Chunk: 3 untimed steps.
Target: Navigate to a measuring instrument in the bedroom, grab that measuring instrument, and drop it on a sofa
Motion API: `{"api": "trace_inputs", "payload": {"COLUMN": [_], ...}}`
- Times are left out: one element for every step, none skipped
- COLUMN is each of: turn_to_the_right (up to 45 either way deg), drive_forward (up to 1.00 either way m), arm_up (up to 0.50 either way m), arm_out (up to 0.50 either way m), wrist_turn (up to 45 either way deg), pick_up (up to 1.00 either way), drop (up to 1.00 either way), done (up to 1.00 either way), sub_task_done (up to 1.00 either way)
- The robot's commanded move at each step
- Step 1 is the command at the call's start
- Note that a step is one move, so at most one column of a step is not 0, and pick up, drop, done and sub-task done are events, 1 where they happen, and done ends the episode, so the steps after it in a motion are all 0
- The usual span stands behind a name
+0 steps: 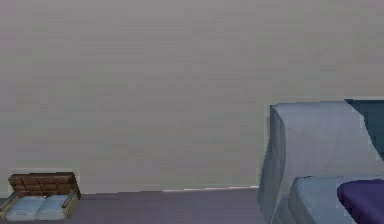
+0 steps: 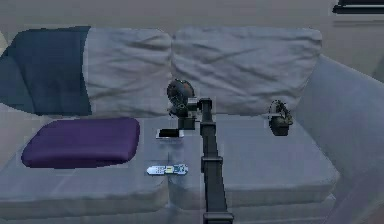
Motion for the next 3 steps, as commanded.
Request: {"api": "trace_inputs", "payload": {"turn_to_the_right": [0.0, 0.0, 0.0], "drive_forward": [0.00, 0.00, 0.00], "arm_up": [-0.32, 0.00, 0.10], "arm_out": [0.00, 0.00, 0.00], "wrist_turn": [0.0, 0.0, 0.0], "pick_up": [0.00, 0.00, 0.00], "drop": [0.00, 1.00, 0.00], "done": [0.00, 0.00, 0.00], "sub_task_done": [0.00, 0.00, 0.00]}}
